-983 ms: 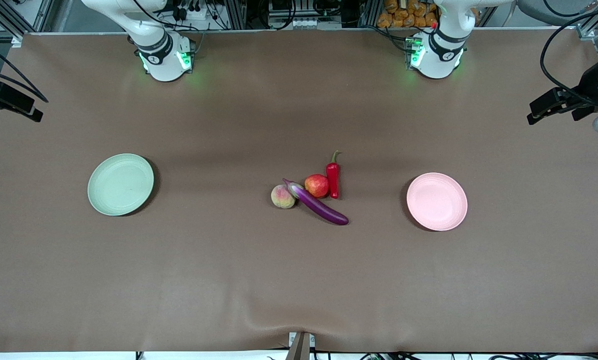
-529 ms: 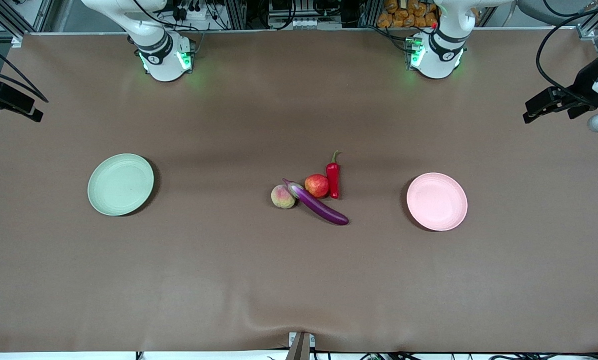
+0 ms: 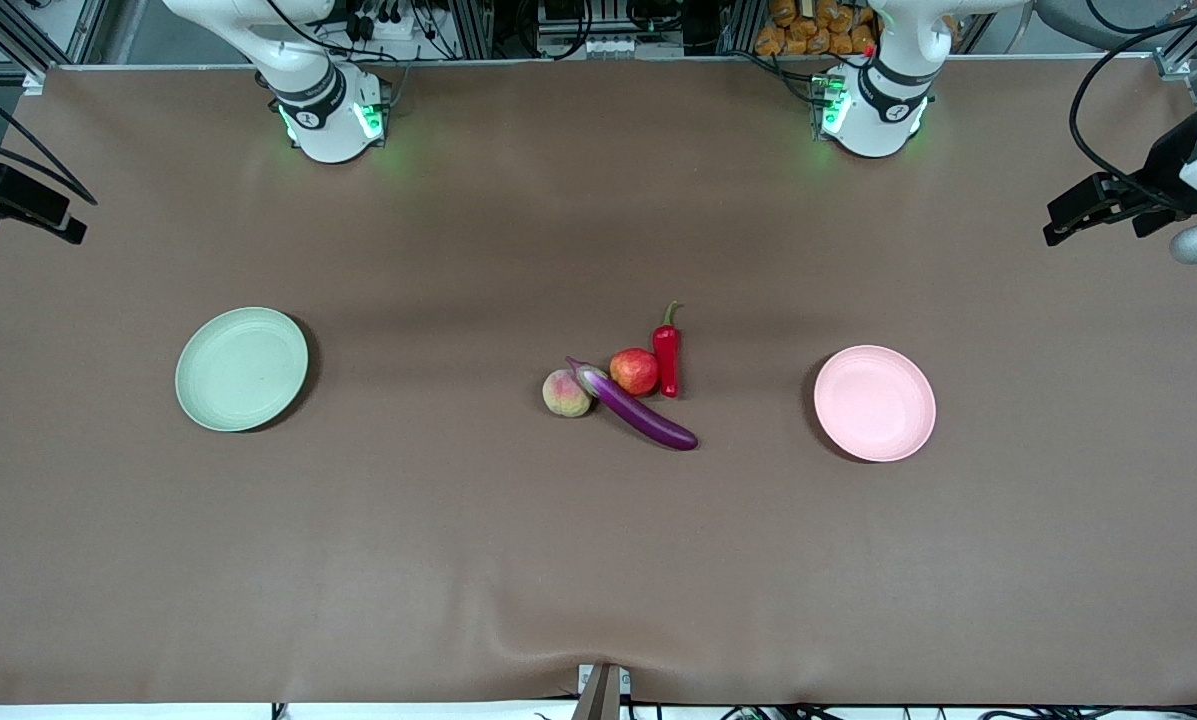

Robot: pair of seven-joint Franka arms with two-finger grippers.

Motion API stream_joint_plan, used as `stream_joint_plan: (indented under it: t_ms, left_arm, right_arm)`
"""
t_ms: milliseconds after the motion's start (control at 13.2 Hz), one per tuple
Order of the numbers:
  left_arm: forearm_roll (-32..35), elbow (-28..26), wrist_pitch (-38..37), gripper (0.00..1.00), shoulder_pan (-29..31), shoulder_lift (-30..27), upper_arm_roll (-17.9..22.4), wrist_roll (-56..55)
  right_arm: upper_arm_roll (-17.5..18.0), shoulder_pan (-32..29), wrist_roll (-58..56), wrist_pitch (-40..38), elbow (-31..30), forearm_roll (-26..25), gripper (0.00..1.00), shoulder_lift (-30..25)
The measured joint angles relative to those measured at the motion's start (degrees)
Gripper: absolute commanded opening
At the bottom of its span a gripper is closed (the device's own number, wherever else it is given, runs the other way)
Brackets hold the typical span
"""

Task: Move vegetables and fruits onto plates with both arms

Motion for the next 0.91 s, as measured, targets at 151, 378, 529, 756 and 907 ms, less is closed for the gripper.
stream_joint_plan:
  t_ms: [151,378,529,756,907]
  left_arm:
    - [0.0,0.0,0.0,1.00,0.0,0.0,0.0,0.0]
    - [0.0,0.0,0.0,1.00,0.0,0.0,0.0,0.0]
    - [0.0,-0.1,0.2,1.00,-0.3,0.2,-0.5,-2.0]
    - [0.0,-0.1,2.2,1.00,-0.8,2.5,-2.9,-7.2]
    - [0.0,-0.2,5.2,1.00,-0.9,5.4,-5.1,-11.2]
  right_arm:
    - [0.0,0.0,0.0,0.0,0.0,0.0,1.00,0.0]
    - [0.0,0.0,0.0,-0.1,0.0,0.0,1.00,0.0]
    - [0.0,0.0,0.0,-0.2,0.0,0.0,1.00,0.0]
    - [0.0,0.0,0.0,-0.3,0.0,0.0,1.00,0.0]
    - [0.0,0.0,0.0,-0.4,0.0,0.0,1.00,0.0]
